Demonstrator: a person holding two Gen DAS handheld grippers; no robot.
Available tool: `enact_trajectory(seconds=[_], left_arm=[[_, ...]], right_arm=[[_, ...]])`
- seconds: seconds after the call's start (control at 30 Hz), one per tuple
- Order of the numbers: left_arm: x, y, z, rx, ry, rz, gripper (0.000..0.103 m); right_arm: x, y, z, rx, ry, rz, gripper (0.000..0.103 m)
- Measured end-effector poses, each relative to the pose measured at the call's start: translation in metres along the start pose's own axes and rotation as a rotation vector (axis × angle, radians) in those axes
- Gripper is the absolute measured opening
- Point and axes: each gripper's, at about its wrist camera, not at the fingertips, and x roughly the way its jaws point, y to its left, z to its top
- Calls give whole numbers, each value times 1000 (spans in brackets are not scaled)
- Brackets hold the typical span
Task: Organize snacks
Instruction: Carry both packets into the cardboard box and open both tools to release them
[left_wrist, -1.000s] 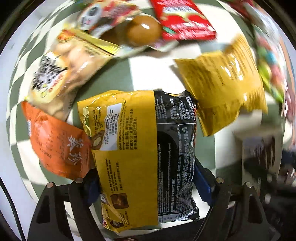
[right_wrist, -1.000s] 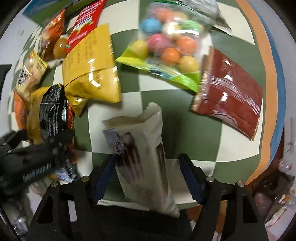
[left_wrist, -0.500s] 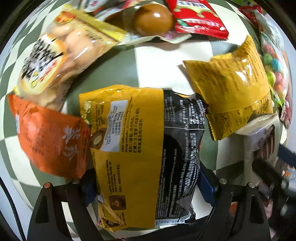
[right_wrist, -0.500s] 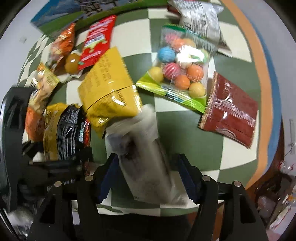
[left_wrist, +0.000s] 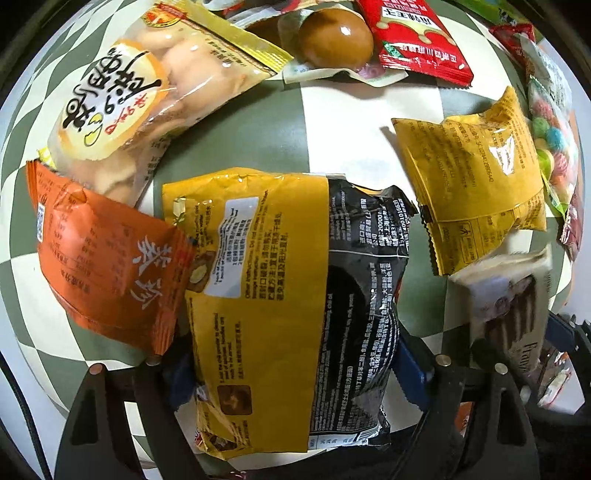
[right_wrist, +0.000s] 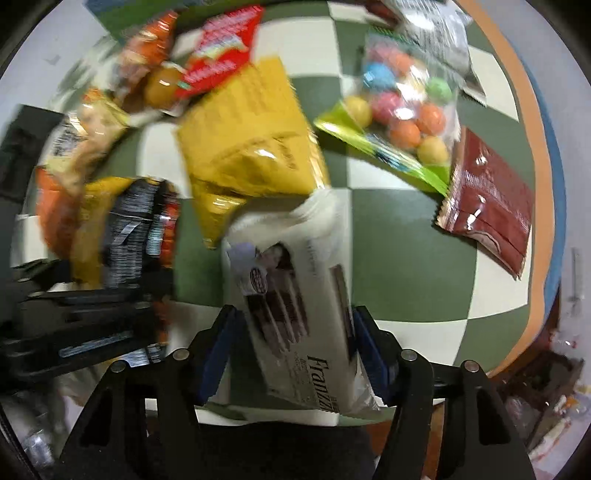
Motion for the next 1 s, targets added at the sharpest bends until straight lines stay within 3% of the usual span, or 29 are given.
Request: enact_trajectory(seconds=[0.07,0.17,0.23,0.27,0.3,0.47,0.67,0.83,0.87,1.0], left_arm=[[-7,-2,-2,-2,-2,2,87],[-8,-3,-1,-4,-5,5,86],[-15,-3,-2,-10,-16,13,85],[-21,-3,-1,-14,-23,17,84],[-23,-3,-3,-17,-31,22,84],[-43,-8,-15,-26,-32,28,83],[-101,-11,-18,-64,-86,-22,83],[-162,-24,9,-93,-186,-74,83],[-173,-28,16,-93,-204,-84,83],[-216,-40,47,-85,-279,-114,83]], right_arm=[[2,11,-2,-24,3,-10,83],[16,13,-7,-50,48,-41,83],[24,17,-8,-54,35,-67,75],[25,19,-7,-52,26,-86,65],[23,19,-8,-54,18,-81,65],[2,3,-8,-25,-9,-7,64],[-55,-8,18,-3,-65,116,61],[-97,-19,67,-21,-109,184,60],[-103,-33,59,-21,-117,199,60],[-146,-52,81,-35,-178,257,60]])
